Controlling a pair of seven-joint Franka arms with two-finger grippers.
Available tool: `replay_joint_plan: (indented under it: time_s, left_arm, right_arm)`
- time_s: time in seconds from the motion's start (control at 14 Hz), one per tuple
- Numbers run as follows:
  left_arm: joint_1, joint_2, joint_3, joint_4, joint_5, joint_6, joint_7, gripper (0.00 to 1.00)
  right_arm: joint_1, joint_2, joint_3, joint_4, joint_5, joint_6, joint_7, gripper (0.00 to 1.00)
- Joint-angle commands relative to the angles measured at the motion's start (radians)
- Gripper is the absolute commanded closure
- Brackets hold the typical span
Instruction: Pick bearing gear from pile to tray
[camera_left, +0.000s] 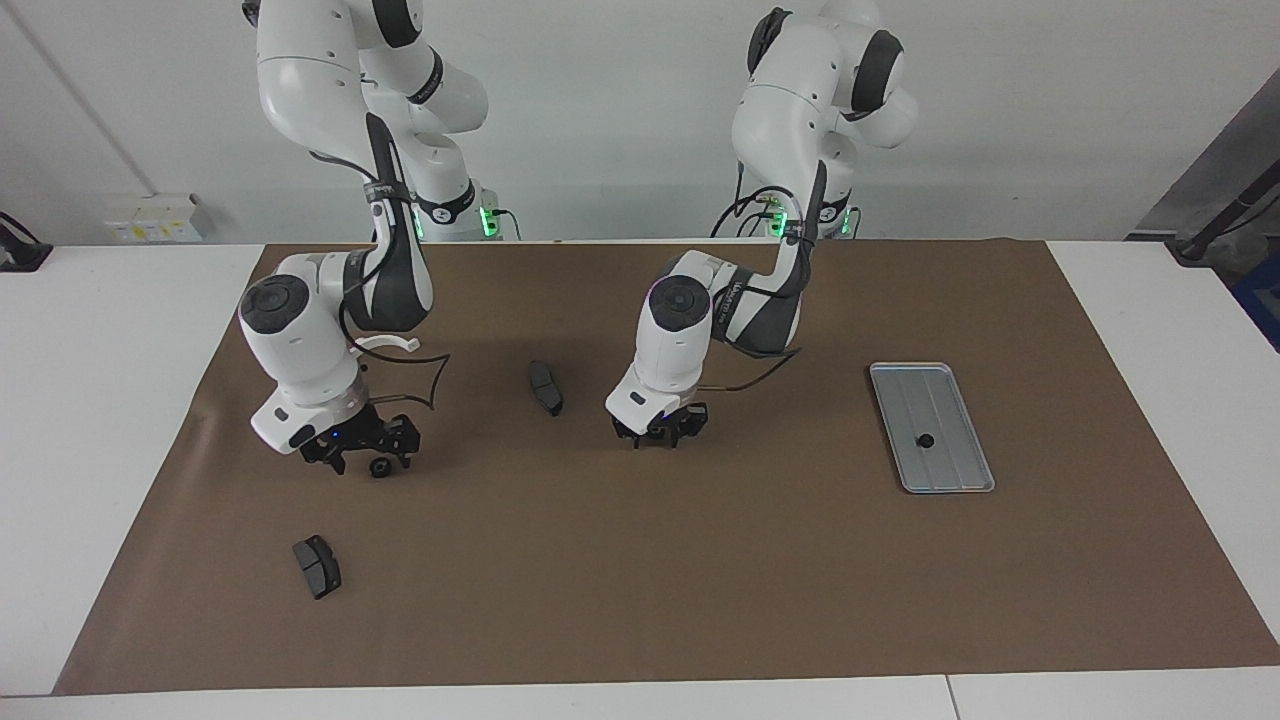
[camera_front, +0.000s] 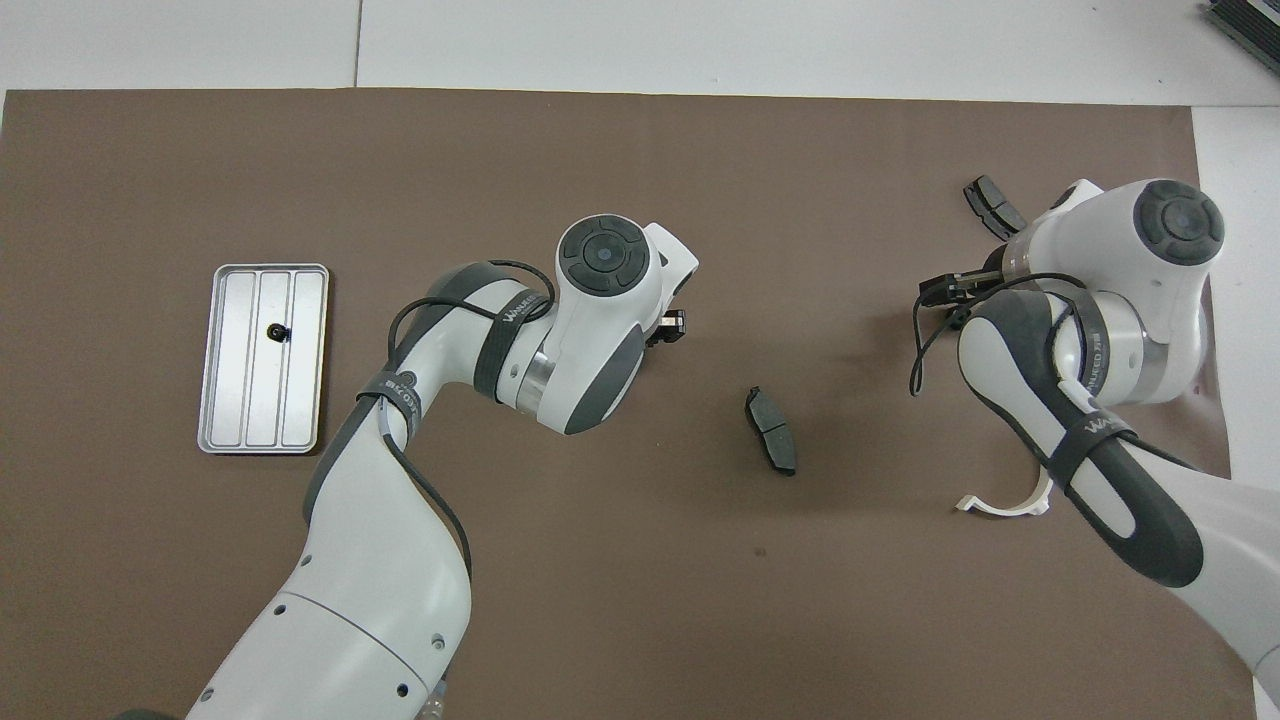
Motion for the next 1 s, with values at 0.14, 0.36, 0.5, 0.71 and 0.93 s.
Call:
replay_joint_plan:
  time_s: [0.14,0.36,0.5,0.71,0.93]
  left_arm:
    - [-0.015,-0.012,0.012,-0.007,0.020,-0.048,-0.013,0.42]
    - [-0.016,-0.019,0.010,-0.029,0.020,-0.053,-0.011,0.44]
    - [-0.029,-0.024,0.009,-0.036,0.015,-0.056,-0.011,0.45]
    - [-0.032,-0.032,0.009,-0.049,0.014,-0.069,-0.011,0.47]
    - [-0.032,-0.032,0.009,-0.047,0.012,-0.086,-0.011,0.50]
  right_arm:
    - [-0.048,0.010,0.019,-0.042,0.005,0.025,-0.080,0.00]
    - [-0.045,-0.001,0.021,-0.050,0.007,-0.004,-0.080,0.00]
    - [-0.045,-0.003,0.021,-0.053,0.007,-0.011,-0.080,0.00]
    - [-0.037,-0.003,0.023,-0.053,0.007,-0.006,-0.080,0.12]
    - [-0.037,-0.004,0.023,-0.058,0.007,-0.008,-0.080,0.31]
